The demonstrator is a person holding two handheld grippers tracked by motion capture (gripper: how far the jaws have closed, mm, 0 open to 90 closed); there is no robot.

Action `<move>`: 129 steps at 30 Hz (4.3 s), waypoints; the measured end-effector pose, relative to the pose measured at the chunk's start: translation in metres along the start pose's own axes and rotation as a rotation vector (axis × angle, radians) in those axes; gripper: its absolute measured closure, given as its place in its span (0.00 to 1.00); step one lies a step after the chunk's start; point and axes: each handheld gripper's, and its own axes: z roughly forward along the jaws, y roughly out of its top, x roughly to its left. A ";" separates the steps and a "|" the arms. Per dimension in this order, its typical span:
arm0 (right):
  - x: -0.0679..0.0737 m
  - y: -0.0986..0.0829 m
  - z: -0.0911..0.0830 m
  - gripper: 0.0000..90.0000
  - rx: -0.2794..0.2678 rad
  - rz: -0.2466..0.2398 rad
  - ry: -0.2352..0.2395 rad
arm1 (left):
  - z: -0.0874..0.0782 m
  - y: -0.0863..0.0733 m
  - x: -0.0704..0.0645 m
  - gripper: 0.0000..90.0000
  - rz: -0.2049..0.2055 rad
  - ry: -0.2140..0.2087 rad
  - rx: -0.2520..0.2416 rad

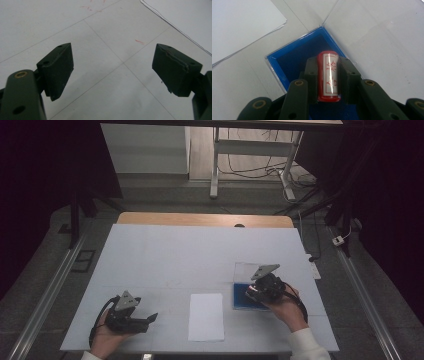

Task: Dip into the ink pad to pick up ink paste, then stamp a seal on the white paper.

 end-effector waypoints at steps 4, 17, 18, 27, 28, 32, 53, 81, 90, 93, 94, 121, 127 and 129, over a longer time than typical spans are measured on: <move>0.001 0.000 0.000 0.79 0.002 -0.002 -0.005 | 0.000 0.000 -0.001 0.20 0.003 -0.002 -0.001; -0.004 -0.004 -0.005 0.78 -0.048 0.011 0.021 | 0.000 0.000 0.002 0.20 -0.006 0.001 -0.002; -0.004 -0.003 -0.005 0.78 -0.045 0.012 0.020 | 0.000 -0.001 0.002 0.20 -0.006 0.001 0.000; -0.015 -0.009 -0.026 0.78 -0.158 0.084 0.022 | 0.000 -0.001 0.003 0.20 -0.005 0.006 0.002; -0.017 -0.010 -0.028 0.78 -0.167 0.088 0.035 | 0.000 -0.001 0.003 0.20 -0.004 0.006 0.002; -0.019 -0.014 -0.033 0.78 -0.184 0.080 0.051 | 0.000 0.000 0.003 0.20 -0.001 0.007 0.000; -0.009 -0.004 -0.049 0.78 -0.276 0.052 0.099 | 0.000 -0.001 0.004 0.20 0.003 0.006 0.003; 0.041 0.034 -0.053 0.78 -0.340 -0.052 0.209 | 0.000 -0.001 0.004 0.20 0.001 0.008 0.000; 0.059 0.044 -0.048 0.78 -0.330 -0.096 0.235 | -0.001 -0.001 0.005 0.20 -0.001 0.007 -0.002; 0.062 0.045 -0.044 0.78 -0.315 -0.107 0.243 | -0.001 -0.001 0.005 0.20 -0.002 0.005 -0.001; 0.063 0.046 -0.043 0.78 -0.312 -0.111 0.245 | 0.000 -0.001 0.005 0.20 0.000 0.007 0.000; 0.102 0.060 -0.002 0.78 -0.193 -0.219 0.260 | 0.001 -0.001 0.004 0.20 -0.001 0.004 0.003; 0.107 0.061 0.006 0.78 -0.168 -0.240 0.255 | 0.001 -0.001 0.004 0.20 -0.001 0.004 0.005; 0.108 0.062 0.009 0.78 -0.159 -0.244 0.254 | 0.001 -0.001 0.004 0.20 -0.002 0.004 0.004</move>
